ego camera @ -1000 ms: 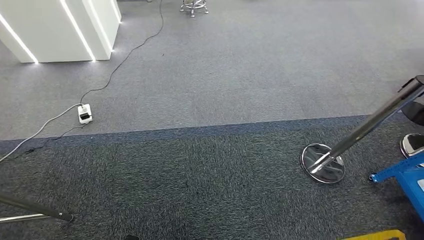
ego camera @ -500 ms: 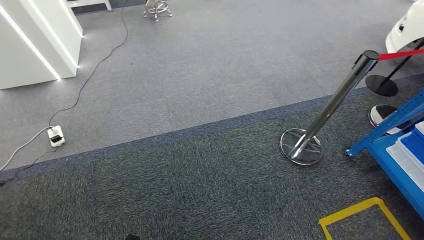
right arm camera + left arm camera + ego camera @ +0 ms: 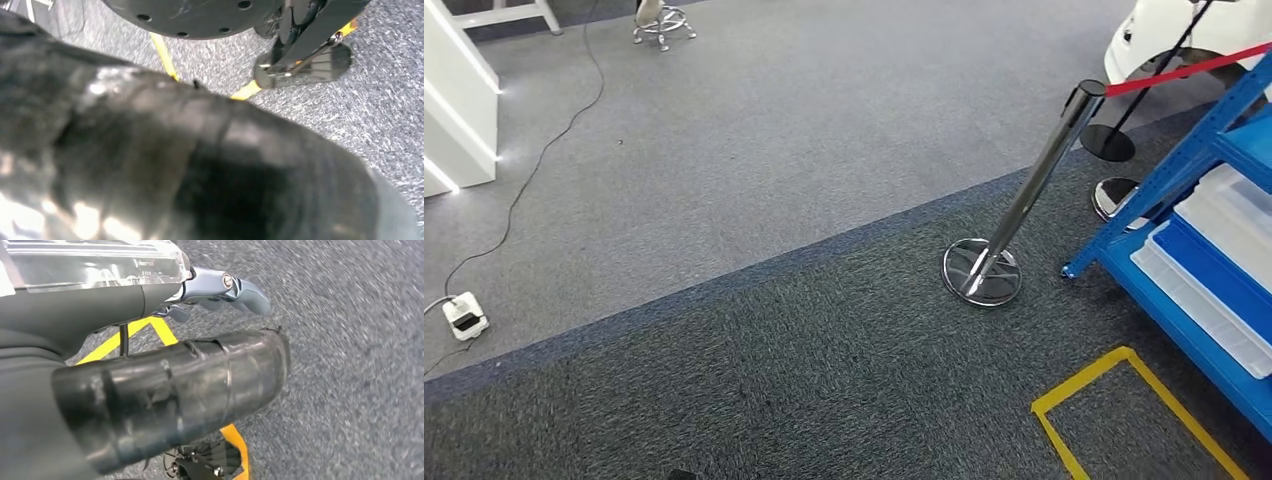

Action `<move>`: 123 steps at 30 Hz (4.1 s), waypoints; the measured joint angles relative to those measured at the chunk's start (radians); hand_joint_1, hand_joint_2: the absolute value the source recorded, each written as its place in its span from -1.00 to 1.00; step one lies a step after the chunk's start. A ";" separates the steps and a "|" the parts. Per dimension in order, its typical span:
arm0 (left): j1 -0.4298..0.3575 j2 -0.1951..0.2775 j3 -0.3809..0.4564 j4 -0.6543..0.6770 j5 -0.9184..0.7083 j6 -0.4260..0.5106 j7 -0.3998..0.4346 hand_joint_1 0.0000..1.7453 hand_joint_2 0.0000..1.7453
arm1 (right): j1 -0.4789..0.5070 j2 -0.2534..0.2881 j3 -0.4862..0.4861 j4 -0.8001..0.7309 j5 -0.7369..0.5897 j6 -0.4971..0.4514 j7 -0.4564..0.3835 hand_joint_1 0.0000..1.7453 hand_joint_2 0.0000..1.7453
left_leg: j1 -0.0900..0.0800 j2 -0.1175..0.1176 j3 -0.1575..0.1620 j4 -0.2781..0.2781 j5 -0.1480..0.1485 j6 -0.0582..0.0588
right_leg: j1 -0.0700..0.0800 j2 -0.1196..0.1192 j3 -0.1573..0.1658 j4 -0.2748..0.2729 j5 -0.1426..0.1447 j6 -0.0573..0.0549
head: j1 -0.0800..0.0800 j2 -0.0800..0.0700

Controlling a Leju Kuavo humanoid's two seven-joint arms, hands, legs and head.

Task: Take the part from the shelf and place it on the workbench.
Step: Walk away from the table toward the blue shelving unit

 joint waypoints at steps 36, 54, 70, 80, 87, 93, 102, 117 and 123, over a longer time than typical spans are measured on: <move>0.002 -0.001 0.002 0.000 0.001 -0.003 -0.007 -1.00 -1.00 | 0.004 0.000 0.000 0.000 0.014 0.006 0.000 -1.00 -1.00 | -0.006 0.061 0.009 -0.002 -0.006 -0.005 | 0.009 -0.061 0.087 -0.167 0.105 -0.018 | 0.002 0.000; 0.003 0.000 0.005 0.000 0.000 -0.006 -0.011 -1.00 -1.00 | 0.000 -0.001 0.000 0.000 0.020 0.015 0.000 -1.00 -1.00 | 0.002 -0.083 -0.020 0.022 0.003 -0.038 | 0.008 0.097 0.117 -0.232 0.118 -0.041 | 0.001 0.000; -0.001 0.000 0.009 0.000 -0.001 -0.006 -0.014 -1.00 -1.00 | -0.001 -0.003 0.000 0.000 0.034 0.018 -0.003 -1.00 -1.00 | -0.005 0.089 0.014 0.000 -0.009 -0.029 | 0.019 -0.070 0.114 -0.236 0.117 -0.039 | 0.004 0.000; 0.004 0.000 0.014 0.000 -0.003 -0.006 -0.013 -1.00 -1.00 | -0.001 -0.003 0.000 0.000 0.034 0.018 -0.001 -1.00 -1.00 | 0.001 -0.017 -0.093 0.226 -0.086 -0.050 | 0.011 0.051 0.124 -0.243 0.122 -0.071 | 0.003 0.000; 0.000 0.004 0.016 0.000 -0.003 -0.007 -0.015 -1.00 -1.00 | 0.001 -0.001 -0.001 0.001 0.035 0.018 -0.001 -1.00 -1.00 | 0.001 -0.078 -0.011 0.010 0.004 -0.026 | 0.004 0.121 0.101 -0.226 0.120 -0.038 | 0.003 0.000; 0.003 0.004 0.016 0.000 -0.003 -0.010 -0.015 -1.00 -1.00 | -0.001 -0.001 -0.002 0.001 0.035 0.018 -0.001 -1.00 -1.00 | 0.004 0.007 0.003 -0.005 0.002 -0.007 | 0.001 -0.004 -0.026 0.024 0.008 -0.015 | 0.008 0.000; -0.003 0.002 0.017 0.000 -0.004 -0.013 -0.016 -1.00 -1.00 | 0.000 -0.002 -0.004 0.001 0.041 0.014 0.000 -1.00 -1.00 | -0.002 0.087 0.041 -0.009 -0.029 -0.045 | 0.012 -0.050 0.102 -0.232 0.123 -0.047 | 0.007 0.000; 0.002 0.005 0.018 0.000 -0.018 -0.056 -0.036 -1.00 -1.00 | -0.003 0.002 -0.005 0.002 0.069 0.015 0.025 -1.00 -1.00 | -0.005 -0.020 0.003 -0.010 -0.004 -0.021 | 0.017 0.017 0.130 -0.228 0.114 -0.046 | 0.005 0.000; 0.005 0.004 0.018 0.000 -0.018 -0.057 -0.036 -1.00 -1.00 | -0.003 0.002 -0.005 0.002 0.074 0.015 0.027 -1.00 -1.00 | 0.002 -0.011 0.030 -0.018 -0.011 -0.007 | 0.002 -0.003 0.004 0.017 -0.003 -0.017 | 0.006 0.000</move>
